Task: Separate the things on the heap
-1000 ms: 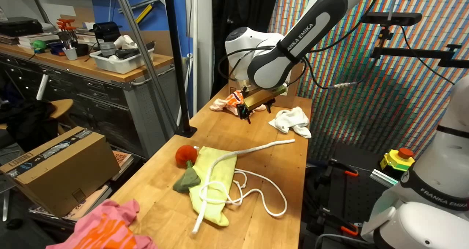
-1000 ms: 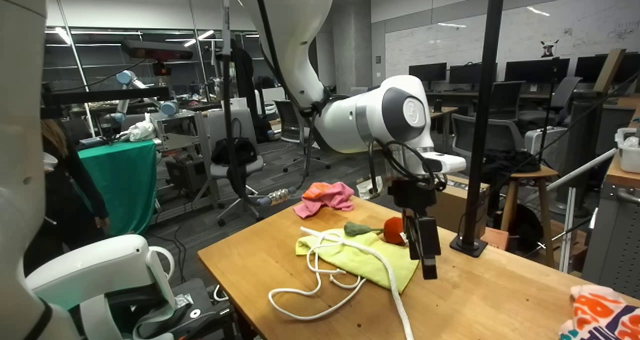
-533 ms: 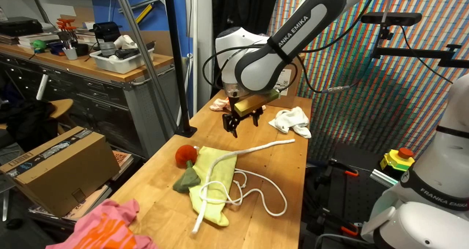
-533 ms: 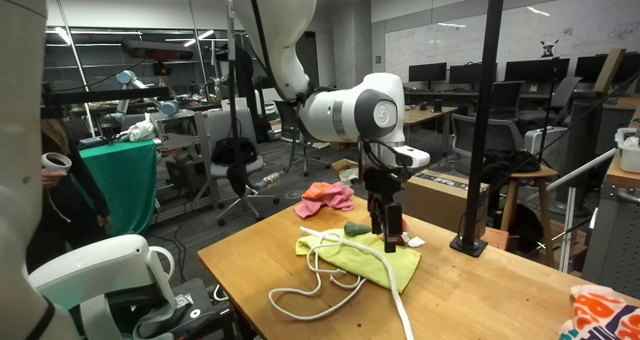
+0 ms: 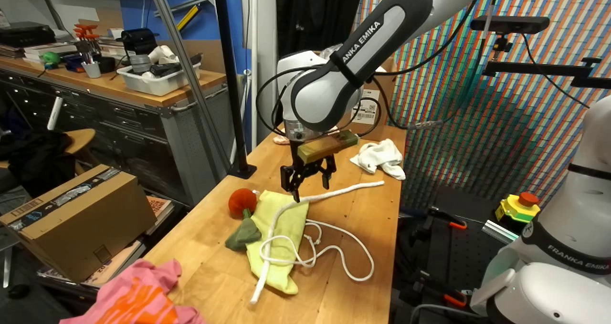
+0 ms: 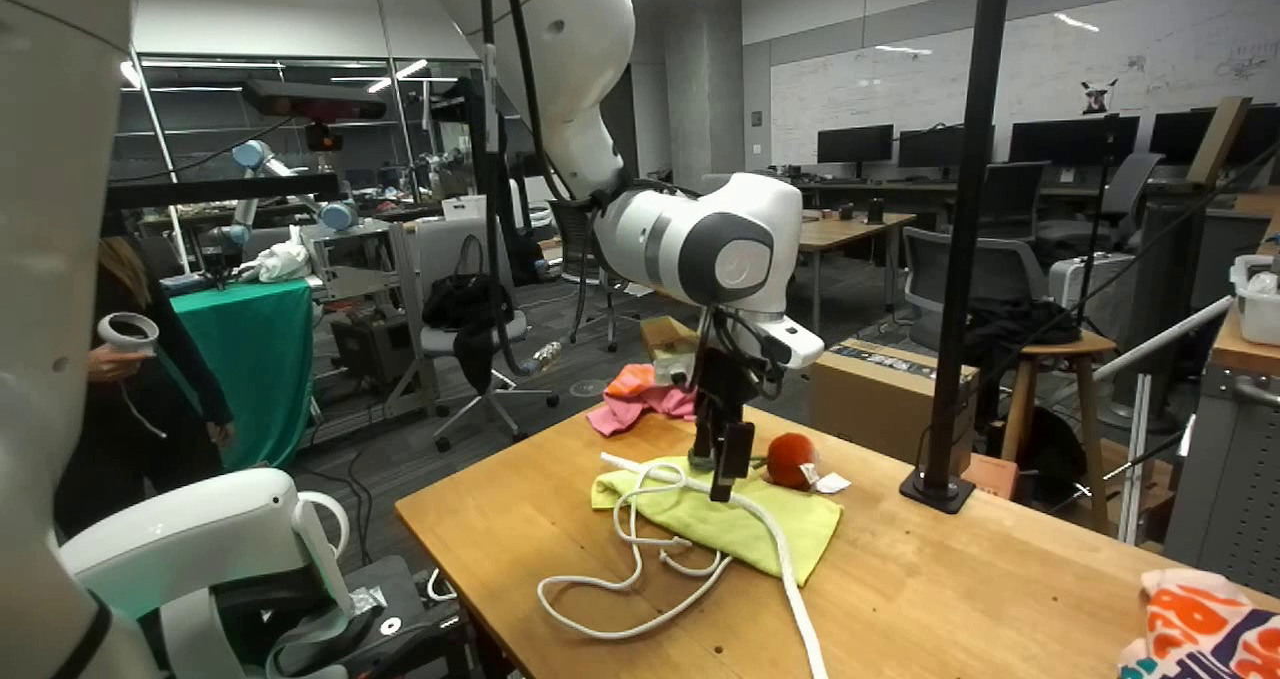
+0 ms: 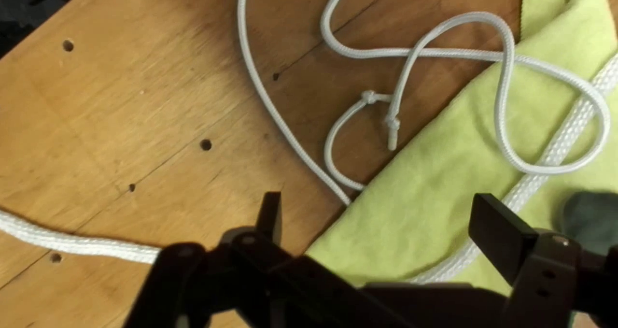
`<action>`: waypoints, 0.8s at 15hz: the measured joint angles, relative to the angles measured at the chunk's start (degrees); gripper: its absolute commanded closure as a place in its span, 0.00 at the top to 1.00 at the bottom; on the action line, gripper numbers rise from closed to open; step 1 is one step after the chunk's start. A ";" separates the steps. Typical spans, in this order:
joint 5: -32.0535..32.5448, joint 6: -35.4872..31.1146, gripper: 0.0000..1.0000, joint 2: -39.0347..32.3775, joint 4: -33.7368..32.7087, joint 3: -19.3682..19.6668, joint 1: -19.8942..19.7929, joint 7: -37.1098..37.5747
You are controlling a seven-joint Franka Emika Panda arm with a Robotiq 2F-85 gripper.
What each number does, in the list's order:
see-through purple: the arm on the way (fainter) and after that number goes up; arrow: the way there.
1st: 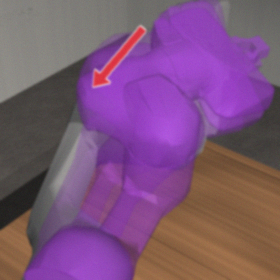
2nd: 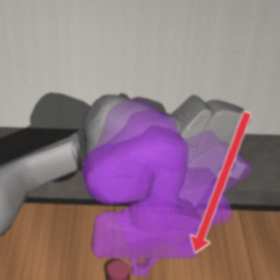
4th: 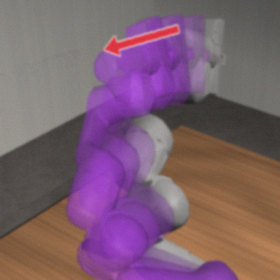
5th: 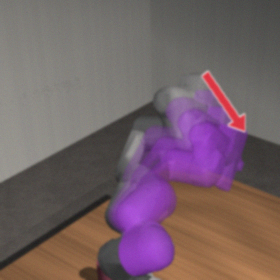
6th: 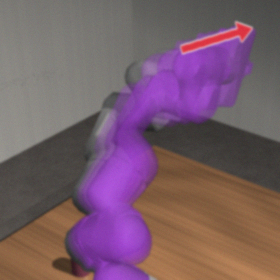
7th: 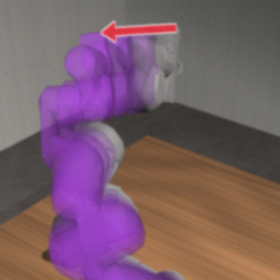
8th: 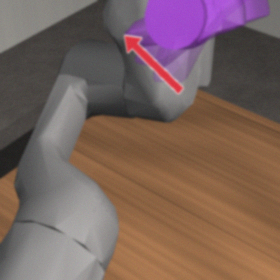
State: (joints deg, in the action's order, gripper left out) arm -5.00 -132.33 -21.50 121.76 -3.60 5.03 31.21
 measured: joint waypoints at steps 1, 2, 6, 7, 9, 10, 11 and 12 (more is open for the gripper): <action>-1.74 0.00 1.00 -0.49 -0.10 -0.38 0.02 -1.64; -3.08 0.07 1.00 -1.02 -0.20 -0.78 0.04 -3.51; -5.03 0.68 1.00 -3.39 -0.74 -2.35 0.35 -10.84; -5.04 0.92 1.00 -3.93 -0.88 -2.67 0.54 -12.14; -5.04 1.47 1.00 -4.80 -1.09 -3.06 1.12 -14.36; -5.04 1.71 1.00 -5.21 -1.29 -3.14 1.45 -15.25; -5.02 1.86 1.00 -5.55 -1.41 -3.15 1.76 -16.08; -5.00 1.88 1.00 -5.81 -1.48 -3.15 1.97 -16.92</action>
State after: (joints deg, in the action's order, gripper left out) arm -9.99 -130.45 -27.31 120.28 -6.75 7.01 14.29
